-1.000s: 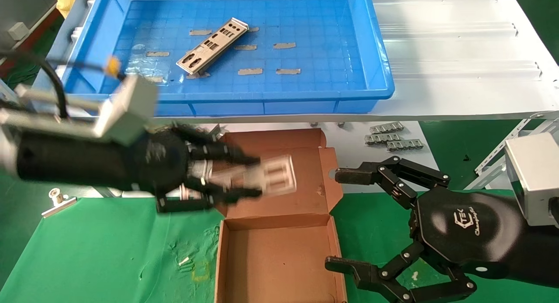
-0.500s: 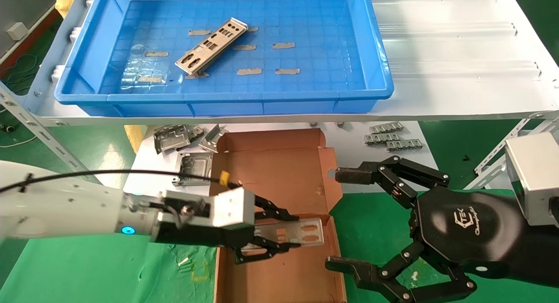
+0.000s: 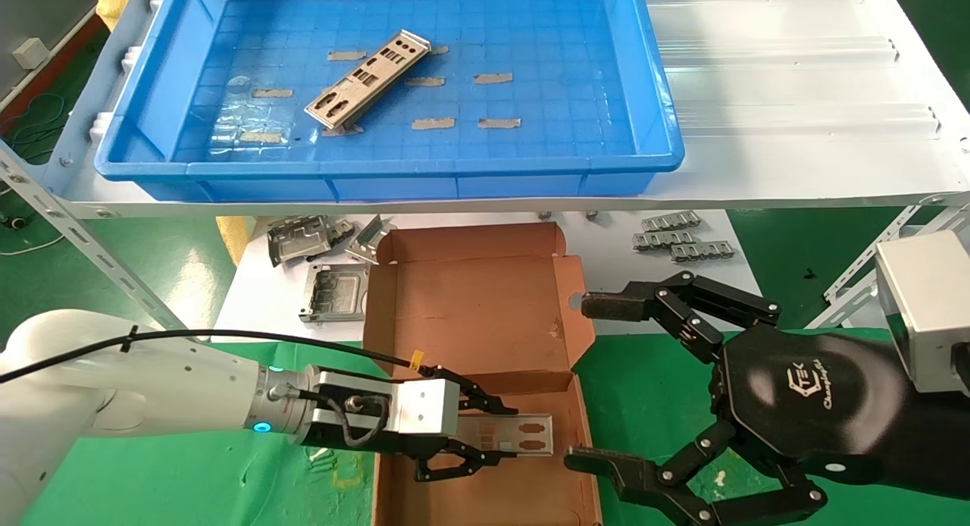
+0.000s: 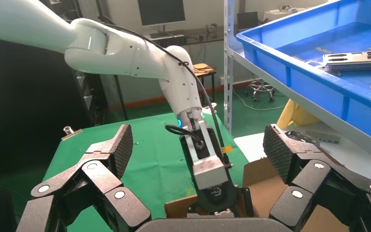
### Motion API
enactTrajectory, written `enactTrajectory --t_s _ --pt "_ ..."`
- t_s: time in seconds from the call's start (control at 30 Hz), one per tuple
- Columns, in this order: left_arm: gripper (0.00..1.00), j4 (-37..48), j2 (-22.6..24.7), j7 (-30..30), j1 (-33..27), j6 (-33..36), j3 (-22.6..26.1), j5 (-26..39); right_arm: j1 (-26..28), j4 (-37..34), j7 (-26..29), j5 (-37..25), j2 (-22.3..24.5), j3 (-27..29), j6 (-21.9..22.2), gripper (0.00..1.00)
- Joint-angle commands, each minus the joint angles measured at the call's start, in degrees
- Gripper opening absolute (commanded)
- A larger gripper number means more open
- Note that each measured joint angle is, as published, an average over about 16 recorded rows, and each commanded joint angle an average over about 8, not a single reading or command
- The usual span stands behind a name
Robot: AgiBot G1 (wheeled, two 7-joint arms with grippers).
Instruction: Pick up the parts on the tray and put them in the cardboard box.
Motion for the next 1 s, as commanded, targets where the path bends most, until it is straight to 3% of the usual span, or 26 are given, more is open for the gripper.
enactTrajectory --t_s 0.03,0.27,0.3,0.7,1.0 --pt "0.06 2.3 0.8 1.1 -0.4 -0.2 0.2 0.3 0.0 0.0 0.0 0.0 0.0 0.0 0.0 1.0" --pt "0.91 8.4 3.0 3.1 -1.7 -0.4 0.0 0.1 0.0 0.0 0.0 0.0 0.0 0.0 0.0 1.0" --pt "0.98 9.1 3.3 3.3 -1.9 -0.4 -0.1 0.1 0.0 0.0 0.0 0.0 0.0 0.0 0.0 1.0" --pt "1.0 15.9 5.9 3.4 -4.3 1.1 0.3 0.4 0.0 0.0 0.0 0.0 0.0 0.0 0.0 1.0" --pt "1.0 19.2 5.5 1.0 -6.1 6.9 -0.8 -1.6 0.0 0.0 0.0 0.0 0.0 0.0 0.0 1.0"
